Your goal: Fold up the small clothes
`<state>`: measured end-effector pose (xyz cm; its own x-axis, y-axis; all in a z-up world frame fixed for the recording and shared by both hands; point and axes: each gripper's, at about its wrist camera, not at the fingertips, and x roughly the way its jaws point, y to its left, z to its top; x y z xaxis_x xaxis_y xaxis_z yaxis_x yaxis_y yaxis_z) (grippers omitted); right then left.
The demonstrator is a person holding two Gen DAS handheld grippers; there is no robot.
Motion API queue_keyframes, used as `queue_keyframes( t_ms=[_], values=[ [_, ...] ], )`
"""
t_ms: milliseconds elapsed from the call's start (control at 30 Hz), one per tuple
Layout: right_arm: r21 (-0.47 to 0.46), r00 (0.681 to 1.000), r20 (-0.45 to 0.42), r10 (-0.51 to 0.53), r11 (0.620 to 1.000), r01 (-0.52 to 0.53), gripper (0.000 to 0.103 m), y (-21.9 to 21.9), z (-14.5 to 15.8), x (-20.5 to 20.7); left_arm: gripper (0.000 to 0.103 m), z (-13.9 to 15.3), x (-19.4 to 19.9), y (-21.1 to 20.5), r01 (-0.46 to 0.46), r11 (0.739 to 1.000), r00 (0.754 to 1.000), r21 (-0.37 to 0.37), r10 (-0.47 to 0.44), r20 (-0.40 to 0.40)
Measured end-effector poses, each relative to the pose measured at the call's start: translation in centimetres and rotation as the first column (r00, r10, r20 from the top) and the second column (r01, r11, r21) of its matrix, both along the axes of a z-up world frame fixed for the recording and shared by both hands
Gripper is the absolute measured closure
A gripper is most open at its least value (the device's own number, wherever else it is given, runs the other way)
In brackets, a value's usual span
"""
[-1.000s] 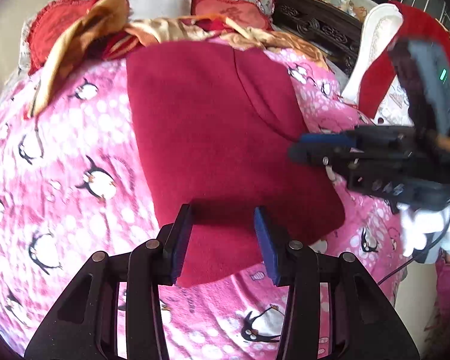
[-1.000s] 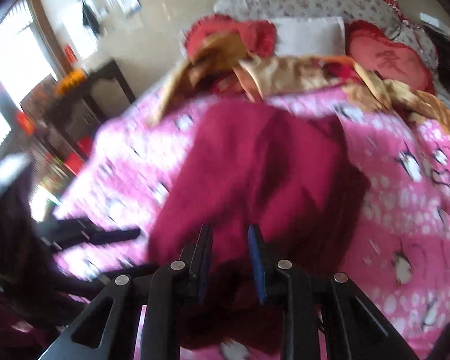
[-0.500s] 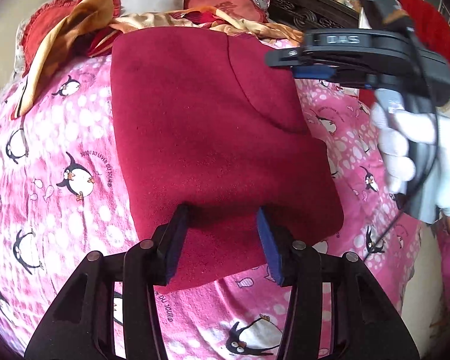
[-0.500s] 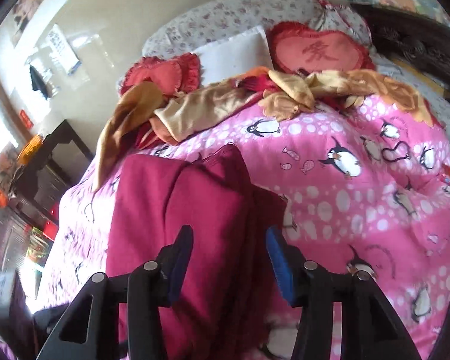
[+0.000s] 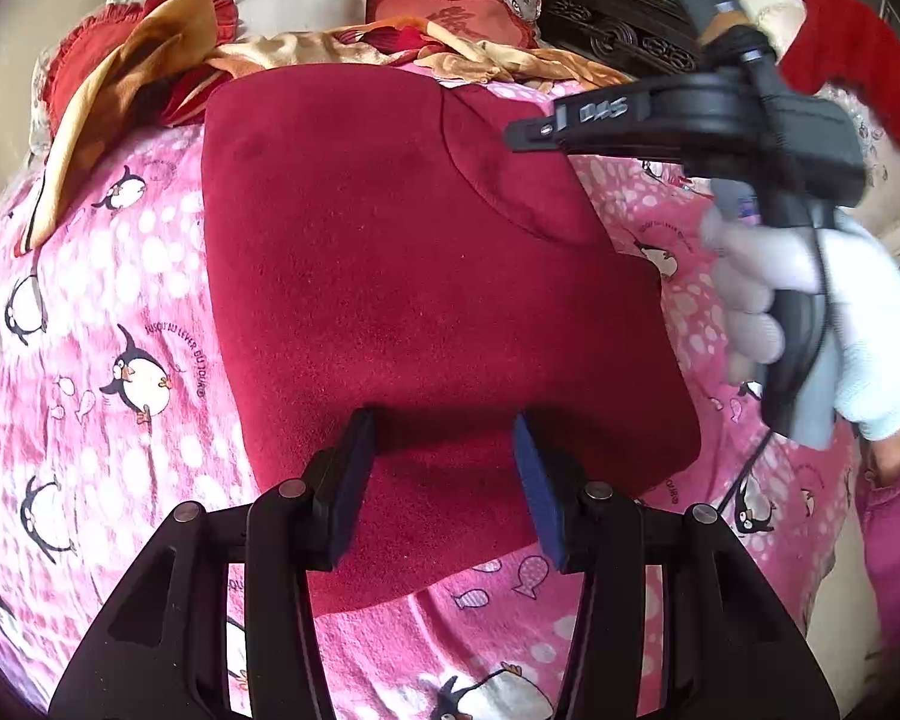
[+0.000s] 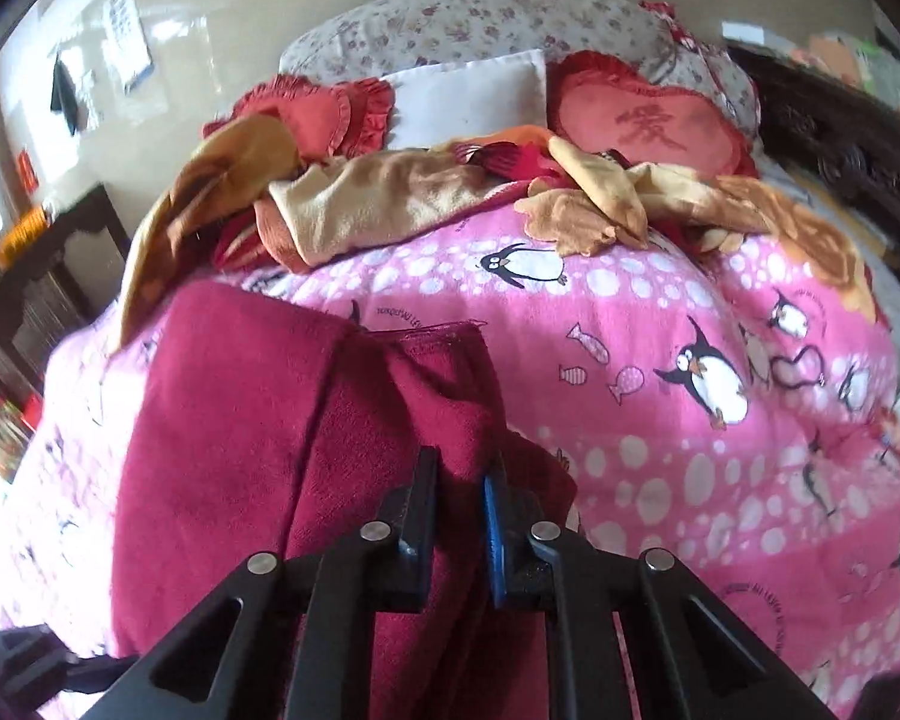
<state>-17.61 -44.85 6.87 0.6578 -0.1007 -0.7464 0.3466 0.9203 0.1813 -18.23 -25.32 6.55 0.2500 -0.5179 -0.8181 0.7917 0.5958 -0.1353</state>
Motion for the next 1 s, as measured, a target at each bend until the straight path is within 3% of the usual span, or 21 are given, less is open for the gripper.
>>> queue_keyframes(
  t_ms=[133,300,400,533,600,767,900,1000],
  values=[
    [0.109,0.999,0.036,0.009,0.994,-0.013,0.087,0.8,2.3,-1.6,0.056,0.0,0.2,0.1,-0.008,1.0,1.0,-0.009,0.008,-0.007],
    [0.066,0.991,0.064,0.121,0.99,-0.125,0.079,5.0,4.2,-3.8,0.056,0.0,-0.2,0.2,-0.015,1.0,1.0,-0.007,0.015,0.006],
    [0.058,0.986,0.048,0.159,0.985,-0.162,0.079,6.8,3.5,-4.6,0.056,0.1,-0.4,0.4,-0.017,1.0,1.0,-0.006,0.017,0.009],
    [0.057,0.994,-0.025,0.103,0.993,-0.101,0.08,6.4,0.7,-4.8,0.056,0.3,-0.6,0.8,-0.02,1.0,1.0,-0.009,0.02,0.001],
    [0.015,0.995,-0.067,0.076,0.997,-0.075,0.094,6.0,-1.0,-5.0,0.056,0.5,-0.7,1.1,-0.015,1.0,1.0,-0.015,0.015,-0.009],
    [0.018,0.998,-0.052,0.036,0.999,-0.035,0.094,5.2,-2.1,-6.1,0.053,1.6,0.1,2.6,-0.035,0.998,0.999,-0.054,0.033,-0.035],
    [0.034,0.999,-0.045,0.009,0.999,-0.008,0.081,4.6,-1.7,-6.7,0.051,2.1,2.2,3.8,-0.098,0.991,0.994,-0.087,0.092,-0.064],
    [0.086,0.999,-0.038,-0.01,0.996,0.014,0.078,3.8,-2.0,-7.0,0.051,2.0,3.2,4.1,-0.13,0.988,0.989,-0.081,0.123,-0.086]
  ],
)
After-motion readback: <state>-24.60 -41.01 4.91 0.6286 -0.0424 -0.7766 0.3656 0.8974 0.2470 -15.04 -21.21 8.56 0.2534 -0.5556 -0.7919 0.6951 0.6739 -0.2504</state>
